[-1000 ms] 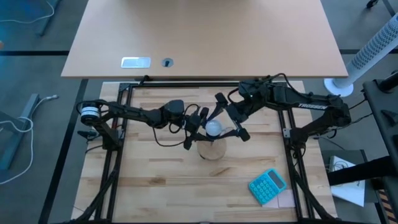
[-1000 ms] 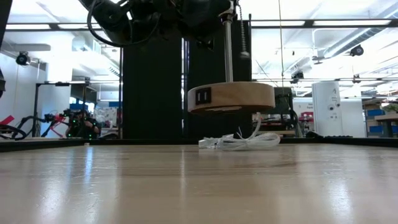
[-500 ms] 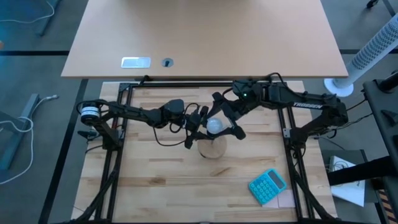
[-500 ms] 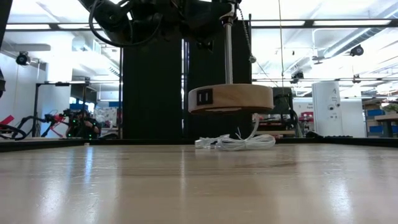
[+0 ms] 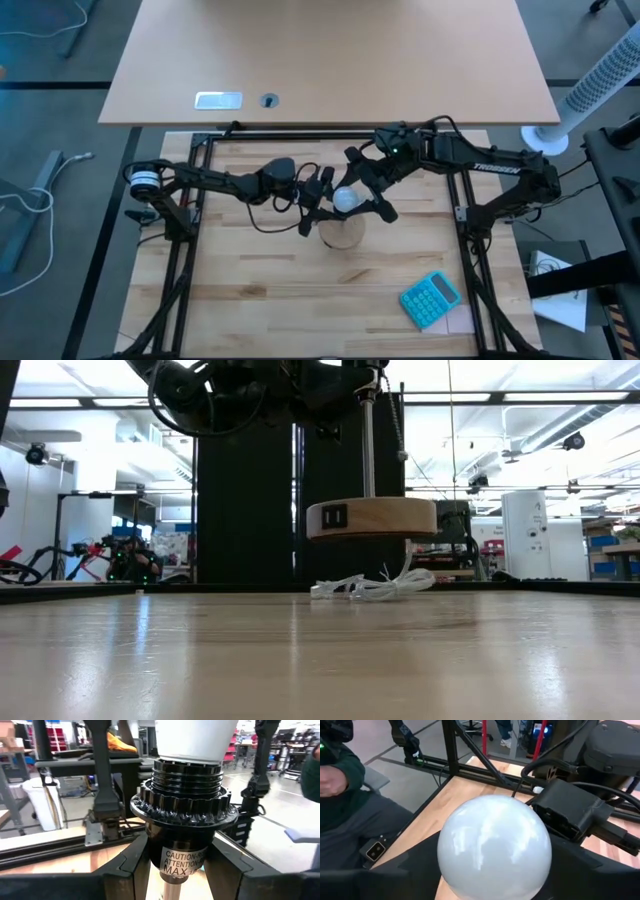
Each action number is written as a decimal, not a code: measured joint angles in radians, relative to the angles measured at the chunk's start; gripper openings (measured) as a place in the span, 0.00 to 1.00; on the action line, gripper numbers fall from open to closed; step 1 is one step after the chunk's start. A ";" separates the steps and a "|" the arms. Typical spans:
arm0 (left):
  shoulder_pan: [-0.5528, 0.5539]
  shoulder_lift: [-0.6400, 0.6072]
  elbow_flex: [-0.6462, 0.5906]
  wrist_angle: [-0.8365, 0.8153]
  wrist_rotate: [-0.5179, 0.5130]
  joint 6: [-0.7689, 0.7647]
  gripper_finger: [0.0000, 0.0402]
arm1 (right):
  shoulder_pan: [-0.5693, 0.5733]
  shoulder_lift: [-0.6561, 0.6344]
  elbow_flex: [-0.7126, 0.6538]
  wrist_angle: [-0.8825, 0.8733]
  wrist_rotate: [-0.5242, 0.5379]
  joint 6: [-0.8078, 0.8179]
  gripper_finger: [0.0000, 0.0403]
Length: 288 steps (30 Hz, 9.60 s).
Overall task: Screw lightbulb
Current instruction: Insert the lightbulb into the lamp, then remove the lightbulb from the lamp
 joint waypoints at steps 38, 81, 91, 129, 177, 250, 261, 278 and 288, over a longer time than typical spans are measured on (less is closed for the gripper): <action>0.031 -0.016 0.030 0.051 -0.929 0.057 0.35 | -0.002 -0.028 0.003 0.124 0.914 0.265 0.81; -0.138 -0.019 -0.029 0.083 -0.199 -0.020 0.35 | -0.004 0.042 0.015 0.079 -0.273 -0.043 0.95; -0.138 -0.019 -0.029 0.114 -0.199 -0.030 0.35 | -0.004 0.041 0.021 0.082 -0.265 -0.021 0.75; -0.039 -0.140 -0.032 0.043 -0.918 0.082 0.19 | -0.005 -0.019 0.040 0.139 0.675 0.093 0.61; -0.087 -0.787 -0.502 -0.386 -0.746 -0.083 0.38 | -0.004 0.116 -0.349 0.741 0.577 0.450 0.57; -0.503 -0.791 -0.504 -0.280 -0.905 -0.212 0.85 | 0.168 -0.414 -0.662 0.542 0.573 0.292 0.88; -0.492 -0.827 -0.501 -0.272 -0.836 -0.175 0.85 | 0.167 -0.556 -0.768 0.534 0.576 0.284 0.88; -0.458 -0.916 -0.415 -0.426 -0.861 -0.115 0.85 | 0.147 -0.838 -0.900 0.536 0.576 0.302 0.88; -0.458 -0.905 -0.420 -0.438 -0.861 -0.117 0.85 | 0.147 -0.974 -1.045 0.615 0.576 0.350 0.88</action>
